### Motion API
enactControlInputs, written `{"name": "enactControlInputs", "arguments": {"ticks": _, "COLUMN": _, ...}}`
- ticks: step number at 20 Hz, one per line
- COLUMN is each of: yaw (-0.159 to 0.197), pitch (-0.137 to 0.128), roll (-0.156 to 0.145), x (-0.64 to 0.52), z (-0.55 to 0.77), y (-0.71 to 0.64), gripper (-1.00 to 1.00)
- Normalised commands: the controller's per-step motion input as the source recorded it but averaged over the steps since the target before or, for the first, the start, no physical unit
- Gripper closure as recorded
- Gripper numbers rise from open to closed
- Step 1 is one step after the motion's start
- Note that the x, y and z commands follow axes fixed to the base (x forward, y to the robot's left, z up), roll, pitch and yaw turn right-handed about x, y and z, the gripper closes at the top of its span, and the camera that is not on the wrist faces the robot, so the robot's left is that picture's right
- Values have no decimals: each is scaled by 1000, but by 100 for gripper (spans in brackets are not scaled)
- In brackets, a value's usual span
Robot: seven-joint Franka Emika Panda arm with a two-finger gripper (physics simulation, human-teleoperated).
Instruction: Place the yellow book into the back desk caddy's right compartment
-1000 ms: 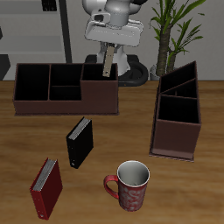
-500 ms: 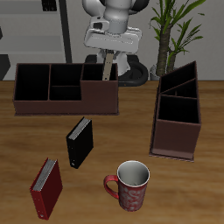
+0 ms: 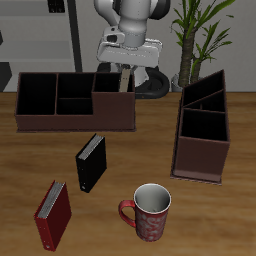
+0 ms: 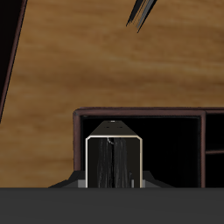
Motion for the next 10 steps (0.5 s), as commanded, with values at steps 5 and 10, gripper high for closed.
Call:
{"name": "enactControlInputs", "arguments": {"ticks": 5, "yaw": 12, "pitch": 7, "roll": -2, "x": 9, "z": -143, "y": -10, "gripper": 100}}
{"name": "enactControlInputs", "arguments": {"ticks": 10, "yaw": 8, "pitch": 33, "roll": -1, "x": -21, "z": -238, "y": -21, "gripper": 100}}
